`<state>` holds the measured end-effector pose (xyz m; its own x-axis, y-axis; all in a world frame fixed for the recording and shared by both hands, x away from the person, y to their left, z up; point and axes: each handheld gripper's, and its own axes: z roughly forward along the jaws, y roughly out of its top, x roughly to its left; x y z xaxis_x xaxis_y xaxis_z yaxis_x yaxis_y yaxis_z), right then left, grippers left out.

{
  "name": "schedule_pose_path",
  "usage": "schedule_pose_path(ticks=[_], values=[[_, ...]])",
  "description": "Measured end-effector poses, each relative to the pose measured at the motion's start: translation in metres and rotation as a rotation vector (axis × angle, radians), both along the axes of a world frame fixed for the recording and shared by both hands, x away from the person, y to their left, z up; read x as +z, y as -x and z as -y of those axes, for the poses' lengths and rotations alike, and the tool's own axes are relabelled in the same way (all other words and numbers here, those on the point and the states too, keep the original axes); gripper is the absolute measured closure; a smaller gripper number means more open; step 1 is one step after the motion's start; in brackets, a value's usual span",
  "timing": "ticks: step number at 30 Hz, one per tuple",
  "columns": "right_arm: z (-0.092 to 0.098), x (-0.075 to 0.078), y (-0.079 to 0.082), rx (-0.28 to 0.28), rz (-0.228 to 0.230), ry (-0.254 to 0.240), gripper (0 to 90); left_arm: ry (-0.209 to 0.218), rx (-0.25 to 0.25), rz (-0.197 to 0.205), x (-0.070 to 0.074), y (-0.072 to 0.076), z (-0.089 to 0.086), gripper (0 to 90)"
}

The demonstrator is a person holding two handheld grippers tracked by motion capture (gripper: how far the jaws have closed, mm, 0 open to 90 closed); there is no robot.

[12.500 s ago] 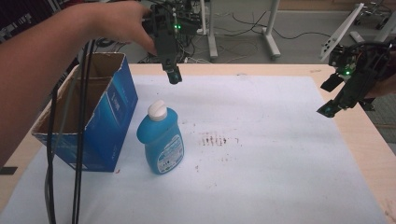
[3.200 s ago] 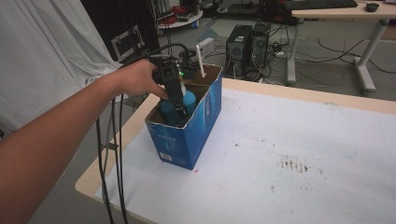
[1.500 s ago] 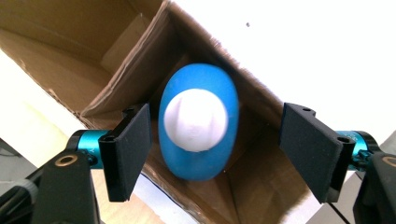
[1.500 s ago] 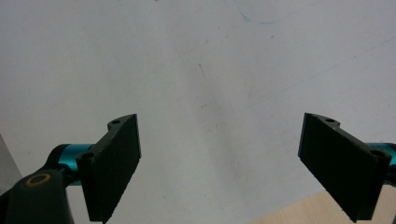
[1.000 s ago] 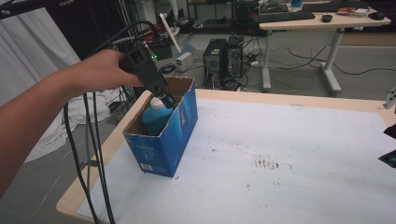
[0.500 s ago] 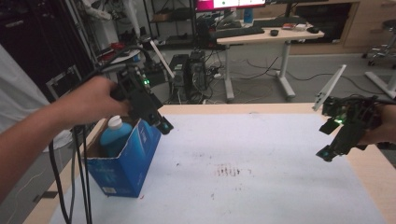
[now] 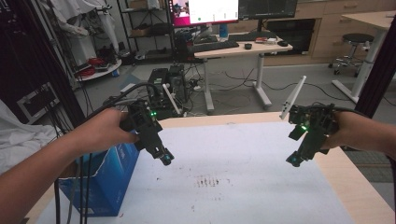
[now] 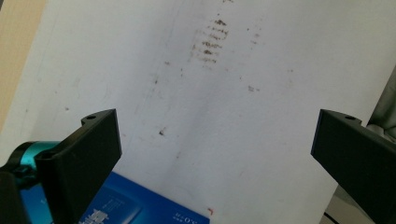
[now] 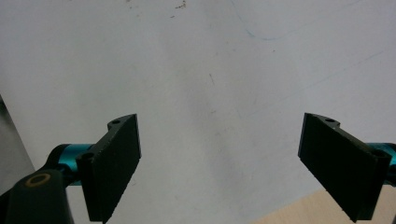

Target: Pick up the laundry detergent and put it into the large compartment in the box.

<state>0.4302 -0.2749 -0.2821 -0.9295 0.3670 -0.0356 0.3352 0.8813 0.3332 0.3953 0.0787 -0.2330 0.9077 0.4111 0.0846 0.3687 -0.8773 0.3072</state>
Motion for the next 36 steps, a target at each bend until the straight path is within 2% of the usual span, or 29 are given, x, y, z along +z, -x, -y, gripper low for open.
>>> schedule_pose_path(ticks=[3, 6, 10, 13, 20, 22, 27, 36], values=[[0.0, 0.0, 0.001, -0.002, 0.002, 0.001, 12.2, 0.012, 0.0, -0.005, 0.0, -0.001, 0.007, 1.6], [0.0, 0.0, 0.001, 0.003, 0.002, -0.004, 12.2, 0.016, 0.023, -0.012, 0.0, -0.003, 0.019, 1.6], [-0.003, 0.0, 0.001, 0.012, 0.004, -0.006, 12.2, 0.001, 0.023, 0.002, -0.007, -0.005, 0.036, 1.6], [-0.004, -0.001, 0.001, 0.016, 0.004, -0.007, 12.2, -0.009, 0.002, -0.013, -0.013, -0.009, 0.045, 1.6], [-0.007, -0.003, 0.001, 0.025, -0.001, -0.007, 12.2, -0.094, -0.081, -0.041, -0.035, -0.014, 0.062, 1.6], [-0.008, -0.006, 0.0, 0.028, -0.006, -0.003, 12.2, -0.102, -0.095, -0.056, -0.039, -0.014, 0.063, 1.6], [-0.008, -0.01, -0.001, 0.027, -0.017, -0.001, 12.2, -0.102, -0.073, -0.07, -0.048, -0.016, 0.059, 1.6], [-0.01, -0.011, -0.002, 0.032, -0.019, -0.001, 12.2, -0.1, -0.063, -0.075, -0.047, -0.016, 0.052, 1.6]])
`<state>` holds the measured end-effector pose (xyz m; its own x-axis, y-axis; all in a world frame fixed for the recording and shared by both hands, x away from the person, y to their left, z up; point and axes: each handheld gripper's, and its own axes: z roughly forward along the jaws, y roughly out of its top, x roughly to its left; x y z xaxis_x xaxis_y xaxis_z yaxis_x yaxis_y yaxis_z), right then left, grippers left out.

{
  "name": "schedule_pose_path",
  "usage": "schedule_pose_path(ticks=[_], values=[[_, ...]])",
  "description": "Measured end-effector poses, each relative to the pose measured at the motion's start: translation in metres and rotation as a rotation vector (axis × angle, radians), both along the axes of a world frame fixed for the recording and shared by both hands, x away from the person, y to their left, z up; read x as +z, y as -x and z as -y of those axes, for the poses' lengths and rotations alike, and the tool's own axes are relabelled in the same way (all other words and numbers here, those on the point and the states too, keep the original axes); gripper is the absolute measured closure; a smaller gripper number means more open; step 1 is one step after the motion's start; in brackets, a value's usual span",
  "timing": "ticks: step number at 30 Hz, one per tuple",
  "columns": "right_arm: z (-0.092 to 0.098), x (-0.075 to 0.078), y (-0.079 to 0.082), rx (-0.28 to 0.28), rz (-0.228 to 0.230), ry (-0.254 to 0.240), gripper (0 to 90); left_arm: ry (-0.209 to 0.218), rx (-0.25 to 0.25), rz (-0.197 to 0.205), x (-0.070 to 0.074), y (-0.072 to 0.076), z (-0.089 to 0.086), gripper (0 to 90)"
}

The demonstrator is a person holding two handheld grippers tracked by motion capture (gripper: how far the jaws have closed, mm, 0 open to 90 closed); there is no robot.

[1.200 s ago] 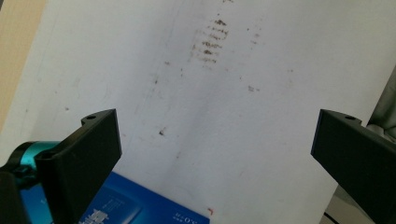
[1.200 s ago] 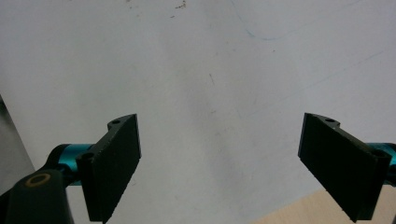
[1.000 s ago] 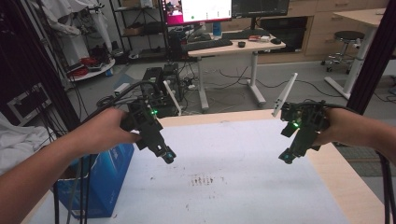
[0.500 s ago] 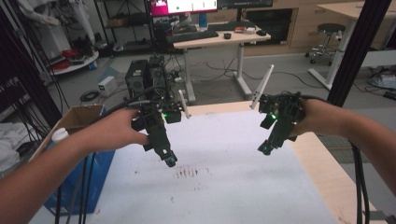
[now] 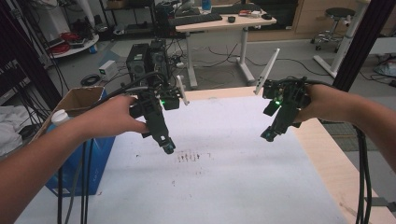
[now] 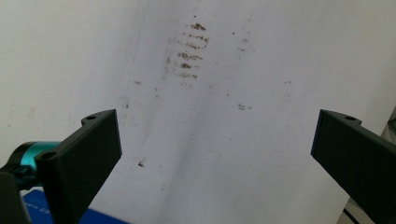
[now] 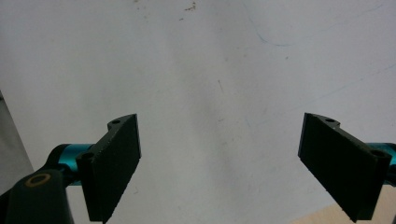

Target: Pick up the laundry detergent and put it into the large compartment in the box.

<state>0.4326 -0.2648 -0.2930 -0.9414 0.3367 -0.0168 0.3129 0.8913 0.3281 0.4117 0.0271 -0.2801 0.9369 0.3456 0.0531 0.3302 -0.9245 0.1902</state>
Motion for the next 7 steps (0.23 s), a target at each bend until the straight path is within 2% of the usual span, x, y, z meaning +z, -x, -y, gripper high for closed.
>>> schedule_pose_path(ticks=[7], values=[[-0.0007, -0.0001, 0.0004, 0.005, 0.002, 0.001, 12.2, 0.0, -0.002, -0.001, -0.0016, -0.0009, 0.0004, 1.6]])
